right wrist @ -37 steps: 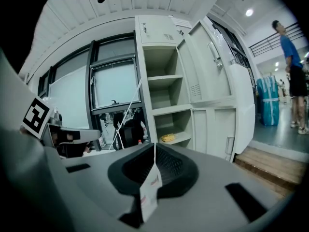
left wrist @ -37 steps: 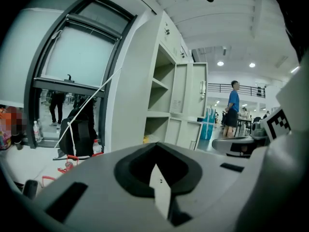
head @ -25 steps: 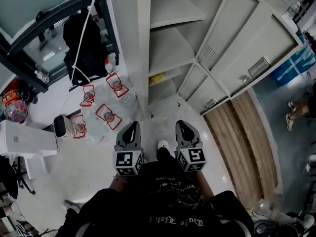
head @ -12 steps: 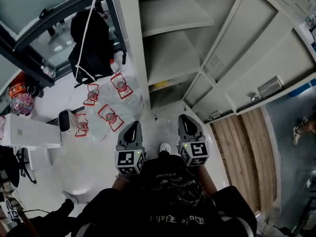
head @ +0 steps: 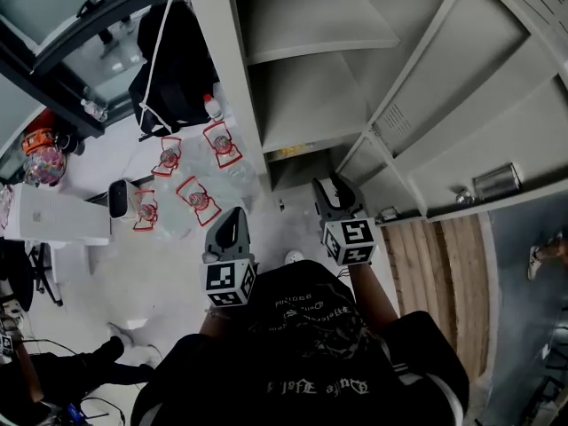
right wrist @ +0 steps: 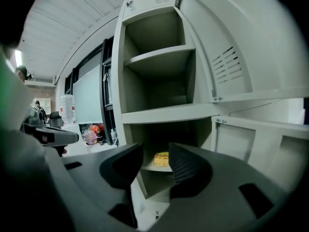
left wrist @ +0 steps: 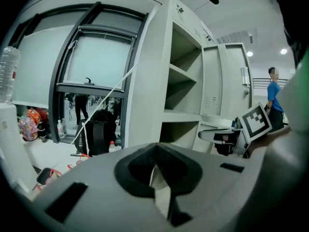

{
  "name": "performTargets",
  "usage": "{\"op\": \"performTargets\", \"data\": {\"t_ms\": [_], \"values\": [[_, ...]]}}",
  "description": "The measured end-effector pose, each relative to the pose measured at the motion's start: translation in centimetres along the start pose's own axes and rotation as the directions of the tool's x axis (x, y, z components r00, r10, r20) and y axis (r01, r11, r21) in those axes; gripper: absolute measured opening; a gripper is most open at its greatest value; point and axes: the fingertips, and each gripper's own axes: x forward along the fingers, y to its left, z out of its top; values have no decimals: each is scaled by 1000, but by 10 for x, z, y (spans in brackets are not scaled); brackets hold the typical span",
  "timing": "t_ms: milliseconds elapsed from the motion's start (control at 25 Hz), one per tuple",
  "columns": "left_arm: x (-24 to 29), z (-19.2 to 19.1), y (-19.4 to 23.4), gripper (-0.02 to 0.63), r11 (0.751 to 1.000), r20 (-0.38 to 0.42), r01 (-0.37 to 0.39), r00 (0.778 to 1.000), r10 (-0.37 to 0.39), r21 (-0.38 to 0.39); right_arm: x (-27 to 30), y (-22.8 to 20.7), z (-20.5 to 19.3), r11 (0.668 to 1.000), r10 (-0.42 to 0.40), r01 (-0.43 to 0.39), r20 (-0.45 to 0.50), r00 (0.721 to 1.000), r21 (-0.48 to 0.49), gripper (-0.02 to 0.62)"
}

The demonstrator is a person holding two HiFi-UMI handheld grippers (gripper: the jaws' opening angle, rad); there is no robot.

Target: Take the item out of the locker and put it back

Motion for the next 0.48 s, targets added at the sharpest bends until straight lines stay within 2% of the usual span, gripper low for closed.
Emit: {"op": "performTargets", "data": {"t_ms": [240, 480], "values": [[6, 4, -1, 6, 998, 14, -48, 999, 49, -45, 37, -23, -8, 998, 29, -31, -37, 999, -57, 154], [4, 6, 1, 6, 996, 9, -90, 996, 91, -28, 84, -45, -29, 992, 49, -63, -126, 991, -110, 153]]}}
